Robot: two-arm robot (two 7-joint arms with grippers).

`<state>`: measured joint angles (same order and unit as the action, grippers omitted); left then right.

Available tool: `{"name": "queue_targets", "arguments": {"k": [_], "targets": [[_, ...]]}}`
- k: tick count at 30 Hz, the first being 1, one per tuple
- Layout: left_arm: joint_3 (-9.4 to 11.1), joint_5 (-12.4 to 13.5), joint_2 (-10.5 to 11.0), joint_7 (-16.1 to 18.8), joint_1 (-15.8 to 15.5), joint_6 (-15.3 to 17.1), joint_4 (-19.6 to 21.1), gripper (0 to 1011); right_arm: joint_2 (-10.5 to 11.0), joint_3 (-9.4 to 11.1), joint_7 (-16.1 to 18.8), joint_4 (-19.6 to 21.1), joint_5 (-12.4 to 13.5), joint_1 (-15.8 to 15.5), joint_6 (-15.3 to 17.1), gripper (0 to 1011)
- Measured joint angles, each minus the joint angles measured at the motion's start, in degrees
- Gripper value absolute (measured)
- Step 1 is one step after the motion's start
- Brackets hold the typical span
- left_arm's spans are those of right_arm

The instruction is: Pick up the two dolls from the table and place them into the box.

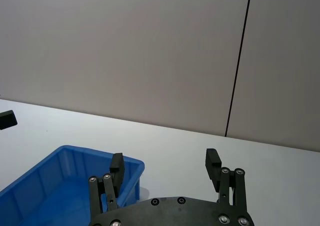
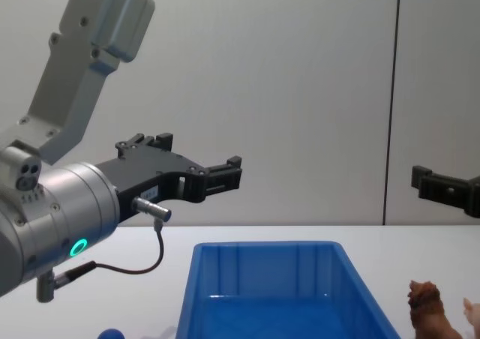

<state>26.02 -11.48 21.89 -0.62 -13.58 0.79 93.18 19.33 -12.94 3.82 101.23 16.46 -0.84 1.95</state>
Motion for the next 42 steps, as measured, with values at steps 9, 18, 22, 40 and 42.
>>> {"name": "queue_targets", "arguments": {"k": [9,18,22,40,42], "targets": [[0.0,0.0,0.0,0.0,0.0,0.0,0.0,1001,0.0,0.0,0.0,0.0,0.0,0.0,0.0,1001],[0.0,0.0,0.0,0.0,0.0,0.0,0.0,1001,0.3,0.6,-0.1,-0.4,0.8,-0.1,0.5,1001],[0.0,0.0,0.0,0.0,0.0,0.0,0.0,1002,0.6,1.0,-0.4,-0.7,1.4,-0.1,1.4,1001],[0.0,0.0,0.0,0.0,0.0,0.0,0.0,1001,1.9,2.5,-3.1,-2.2,2.6,-1.1,7.3,1001],[0.0,0.0,0.0,0.0,0.0,0.0,0.0,1001,2.0,2.6,-3.3,-2.3,2.5,-1.2,7.8,1001]]}}
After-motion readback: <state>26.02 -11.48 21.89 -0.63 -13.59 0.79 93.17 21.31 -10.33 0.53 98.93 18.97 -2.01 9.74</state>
